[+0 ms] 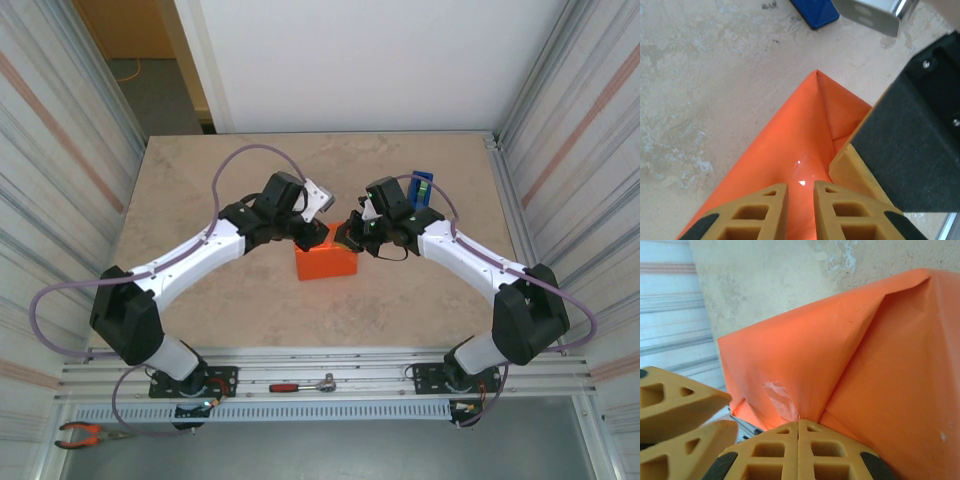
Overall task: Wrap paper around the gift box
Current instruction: Stick the wrapping paper to the gift box.
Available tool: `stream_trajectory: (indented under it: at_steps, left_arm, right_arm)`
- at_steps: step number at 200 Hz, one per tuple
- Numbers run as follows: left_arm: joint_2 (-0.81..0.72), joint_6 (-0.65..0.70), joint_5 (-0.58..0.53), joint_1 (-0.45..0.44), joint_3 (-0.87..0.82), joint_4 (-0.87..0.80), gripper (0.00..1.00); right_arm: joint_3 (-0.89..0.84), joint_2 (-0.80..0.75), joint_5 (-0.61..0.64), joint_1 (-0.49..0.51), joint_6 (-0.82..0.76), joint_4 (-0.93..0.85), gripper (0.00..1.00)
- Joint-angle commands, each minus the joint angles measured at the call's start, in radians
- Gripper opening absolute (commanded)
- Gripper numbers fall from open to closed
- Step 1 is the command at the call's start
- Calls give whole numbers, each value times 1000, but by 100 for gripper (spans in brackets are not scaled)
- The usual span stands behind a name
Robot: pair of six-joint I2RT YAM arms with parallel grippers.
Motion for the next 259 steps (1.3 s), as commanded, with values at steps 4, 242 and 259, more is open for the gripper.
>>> stream_trajectory:
  at_steps: [4,242,259]
  left_arm:
    - [-22,25,12,-20,-25,-16,21]
    - [-18,16,11,-30,-115,-21,15]
    - [-16,14,12,-31,-117,-19,14]
  right_arm:
    - [-68,55,61,25,3,-129,0]
    - [-30,12,9,33,-87,-98,11]
    - [-28,10,1,32,-91,-100,12]
